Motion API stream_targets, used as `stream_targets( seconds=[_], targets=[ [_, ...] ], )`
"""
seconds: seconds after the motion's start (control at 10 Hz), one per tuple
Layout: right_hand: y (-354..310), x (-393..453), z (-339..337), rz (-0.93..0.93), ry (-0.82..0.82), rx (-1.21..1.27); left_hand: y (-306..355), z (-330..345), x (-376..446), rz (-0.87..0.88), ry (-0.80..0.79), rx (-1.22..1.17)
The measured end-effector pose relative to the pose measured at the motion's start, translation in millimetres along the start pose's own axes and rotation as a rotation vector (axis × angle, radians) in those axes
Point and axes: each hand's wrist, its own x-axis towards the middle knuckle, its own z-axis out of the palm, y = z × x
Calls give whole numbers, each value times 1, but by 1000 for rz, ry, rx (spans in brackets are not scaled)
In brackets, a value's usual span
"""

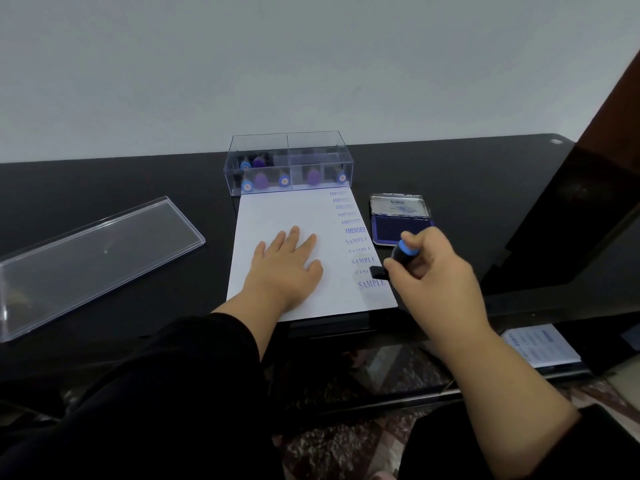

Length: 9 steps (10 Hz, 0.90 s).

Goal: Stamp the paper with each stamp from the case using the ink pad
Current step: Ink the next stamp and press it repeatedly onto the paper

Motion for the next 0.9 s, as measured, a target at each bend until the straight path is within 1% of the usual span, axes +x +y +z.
stream_targets(
  seconds=[0.1,0.3,0.5,0.7,0.9],
  targets=[
    [4,7,-1,76,35,140,0,0,0,-1,0,-4],
    [9,16,1,128,68,356,0,0,1,-7,-1,-6],
    [6,22,5,262,104,655,0,1,1,-8,8,-10],
    [5,24,10,309,107,716,0,1,2,-10,6,-5],
    [5,25,12,275,97,700,0,2,2,-11,13,-10]
  ],
)
